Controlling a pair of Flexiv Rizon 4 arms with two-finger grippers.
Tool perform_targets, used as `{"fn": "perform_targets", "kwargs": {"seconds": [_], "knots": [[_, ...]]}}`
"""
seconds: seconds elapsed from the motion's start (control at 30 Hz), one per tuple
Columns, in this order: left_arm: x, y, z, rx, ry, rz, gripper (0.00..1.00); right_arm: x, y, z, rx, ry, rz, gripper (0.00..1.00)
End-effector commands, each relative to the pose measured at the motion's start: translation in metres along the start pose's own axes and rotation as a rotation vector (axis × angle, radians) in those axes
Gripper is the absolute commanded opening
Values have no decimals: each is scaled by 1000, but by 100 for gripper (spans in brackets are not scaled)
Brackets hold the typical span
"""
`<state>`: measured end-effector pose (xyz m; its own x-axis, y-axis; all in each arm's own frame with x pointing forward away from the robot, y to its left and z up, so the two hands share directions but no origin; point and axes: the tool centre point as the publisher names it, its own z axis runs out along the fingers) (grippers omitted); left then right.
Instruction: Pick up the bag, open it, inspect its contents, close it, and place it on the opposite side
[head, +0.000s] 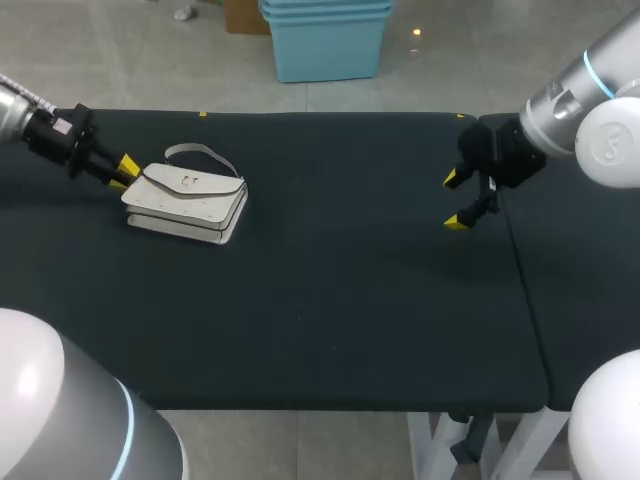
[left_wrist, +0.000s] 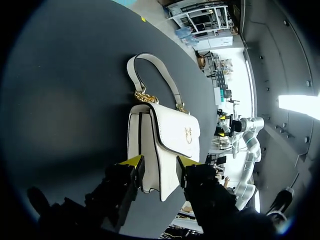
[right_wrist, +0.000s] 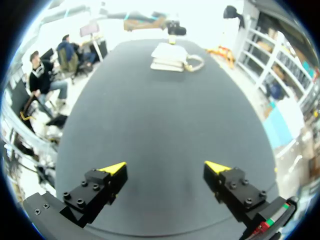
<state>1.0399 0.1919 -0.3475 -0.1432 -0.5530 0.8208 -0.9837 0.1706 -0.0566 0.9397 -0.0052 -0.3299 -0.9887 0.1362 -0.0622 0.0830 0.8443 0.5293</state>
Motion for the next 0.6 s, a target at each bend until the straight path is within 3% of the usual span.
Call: {"fn": "perform_targets", "kwargs": {"seconds": [0.03, 0.2, 0.6], "knots": [[-5, -10, 1, -952, -3, -3, 46, 0, 0, 0, -1, 2, 0, 100], [-4, -10, 1, -1020, -62, -18, 45, 0, 0, 0, -1, 2, 0, 100], [5, 2, 8, -1078, -86, -11, 40, 0, 0, 0, -1, 2, 0, 100]]}}
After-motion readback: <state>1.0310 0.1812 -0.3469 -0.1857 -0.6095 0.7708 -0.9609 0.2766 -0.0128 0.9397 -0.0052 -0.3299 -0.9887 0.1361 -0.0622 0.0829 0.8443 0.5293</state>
